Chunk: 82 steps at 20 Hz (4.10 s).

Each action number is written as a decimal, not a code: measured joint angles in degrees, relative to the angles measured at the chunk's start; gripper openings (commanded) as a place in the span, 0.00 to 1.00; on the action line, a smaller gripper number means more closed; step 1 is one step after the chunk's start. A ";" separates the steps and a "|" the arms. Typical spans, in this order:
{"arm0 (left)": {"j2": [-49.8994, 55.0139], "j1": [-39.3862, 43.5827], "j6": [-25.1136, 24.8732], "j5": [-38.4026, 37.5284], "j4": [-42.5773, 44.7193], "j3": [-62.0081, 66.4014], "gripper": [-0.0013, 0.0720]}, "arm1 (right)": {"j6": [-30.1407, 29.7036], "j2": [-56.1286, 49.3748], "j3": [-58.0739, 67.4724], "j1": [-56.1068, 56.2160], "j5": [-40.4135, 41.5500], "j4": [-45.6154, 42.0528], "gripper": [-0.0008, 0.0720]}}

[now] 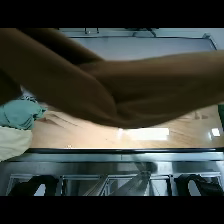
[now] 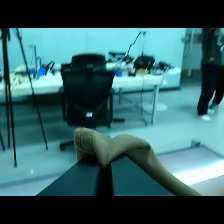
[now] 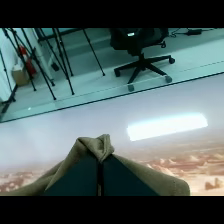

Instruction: Fold the shirts.

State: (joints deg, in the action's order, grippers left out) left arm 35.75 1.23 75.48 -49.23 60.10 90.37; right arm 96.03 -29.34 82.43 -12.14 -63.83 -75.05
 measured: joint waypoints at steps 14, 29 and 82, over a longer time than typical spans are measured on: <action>29.83 0.00 -0.98 -1.68 1.64 -38.73 0.05 | -4.20 -47.87 2.75 3.30 9.81 13.07 0.78; 43.60 -2.14 -2.01 -5.14 1.88 -29.40 0.05 | -6.01 -19.39 -47.76 -6.14 2.95 10.54 0.71; 4.33 -12.90 10.67 -8.26 -2.34 -8.04 0.04 | -4.59 -11.39 11.87 -6.54 -15.76 12.96 0.03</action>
State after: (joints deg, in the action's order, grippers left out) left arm 40.07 -11.66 86.15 -57.49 57.76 82.32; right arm 91.44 -40.73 94.30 -18.68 -79.59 -62.08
